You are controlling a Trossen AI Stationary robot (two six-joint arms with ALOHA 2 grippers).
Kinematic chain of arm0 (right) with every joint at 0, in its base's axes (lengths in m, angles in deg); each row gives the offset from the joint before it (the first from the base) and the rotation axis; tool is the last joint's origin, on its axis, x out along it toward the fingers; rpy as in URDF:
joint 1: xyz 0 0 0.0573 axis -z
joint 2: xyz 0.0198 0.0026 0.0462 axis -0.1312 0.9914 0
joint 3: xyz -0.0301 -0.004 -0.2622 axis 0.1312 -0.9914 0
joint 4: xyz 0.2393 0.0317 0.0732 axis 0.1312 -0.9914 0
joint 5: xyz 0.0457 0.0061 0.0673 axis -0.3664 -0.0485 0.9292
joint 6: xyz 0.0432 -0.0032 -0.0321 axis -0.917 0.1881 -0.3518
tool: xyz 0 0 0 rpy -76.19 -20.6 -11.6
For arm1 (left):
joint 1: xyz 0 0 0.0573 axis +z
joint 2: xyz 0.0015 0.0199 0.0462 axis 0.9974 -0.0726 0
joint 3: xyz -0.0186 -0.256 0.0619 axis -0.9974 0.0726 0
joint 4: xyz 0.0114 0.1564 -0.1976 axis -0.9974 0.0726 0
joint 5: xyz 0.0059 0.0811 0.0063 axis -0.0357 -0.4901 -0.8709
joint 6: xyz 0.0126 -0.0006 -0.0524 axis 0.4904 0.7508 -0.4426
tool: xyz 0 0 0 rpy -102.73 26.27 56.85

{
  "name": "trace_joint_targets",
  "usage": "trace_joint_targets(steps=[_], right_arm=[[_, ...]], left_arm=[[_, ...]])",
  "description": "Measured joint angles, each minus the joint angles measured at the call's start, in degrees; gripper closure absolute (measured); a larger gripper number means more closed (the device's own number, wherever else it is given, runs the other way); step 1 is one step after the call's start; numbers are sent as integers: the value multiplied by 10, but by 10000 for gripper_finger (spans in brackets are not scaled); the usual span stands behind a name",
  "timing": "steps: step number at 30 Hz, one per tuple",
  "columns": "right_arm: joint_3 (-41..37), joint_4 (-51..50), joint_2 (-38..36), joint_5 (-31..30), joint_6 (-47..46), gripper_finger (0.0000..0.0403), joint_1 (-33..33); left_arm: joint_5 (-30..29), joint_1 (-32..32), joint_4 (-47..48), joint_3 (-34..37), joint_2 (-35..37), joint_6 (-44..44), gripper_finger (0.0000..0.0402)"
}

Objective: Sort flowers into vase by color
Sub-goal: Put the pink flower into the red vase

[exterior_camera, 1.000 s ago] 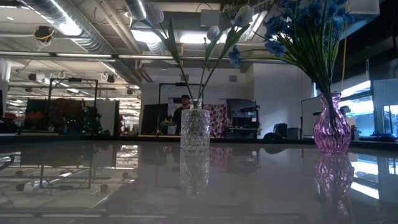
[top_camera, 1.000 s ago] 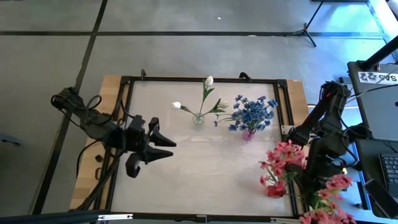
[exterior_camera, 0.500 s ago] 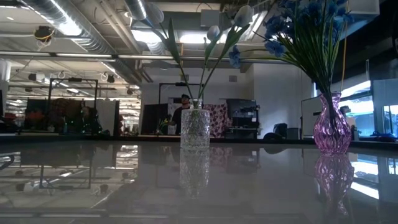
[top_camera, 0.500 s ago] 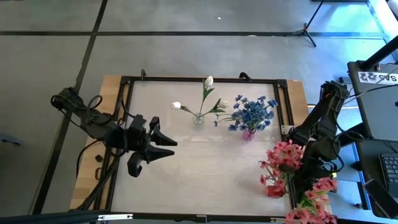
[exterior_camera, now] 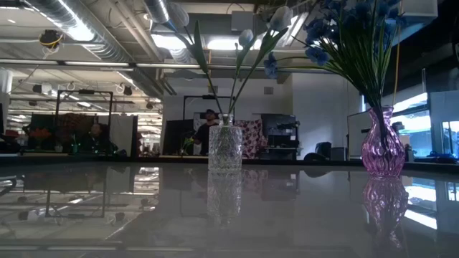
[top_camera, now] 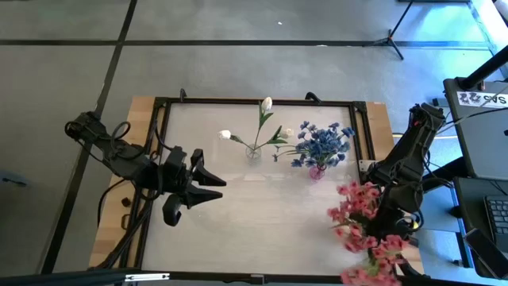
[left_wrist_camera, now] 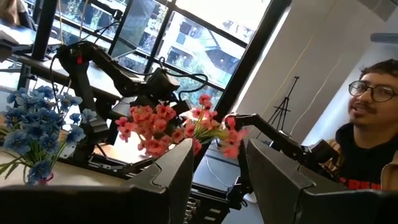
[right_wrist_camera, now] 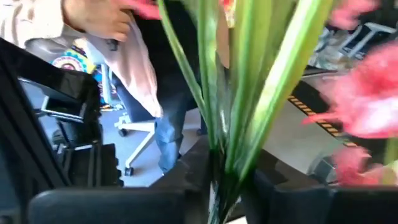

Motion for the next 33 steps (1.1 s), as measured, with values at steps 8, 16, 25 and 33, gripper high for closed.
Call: trace_joint_targets(steps=[8, 16, 25, 33], right_arm=[[-3, -21, 0, -14, -8, 292, -1], [28, -46, -5, -10, 26, 289, -1], [29, -65, -23, -16, 68, 385, -7], [18, -47, -77, -147, 94, 395, -86]], left_arm=[[0, 0, 4, 0, 0, -1, 255], [0, 0, 10, 0, 0, -1, 255], [1, 0, 11, 0, 0, -5, 255], [1, 0, 13, 0, 0, -5, 255]])
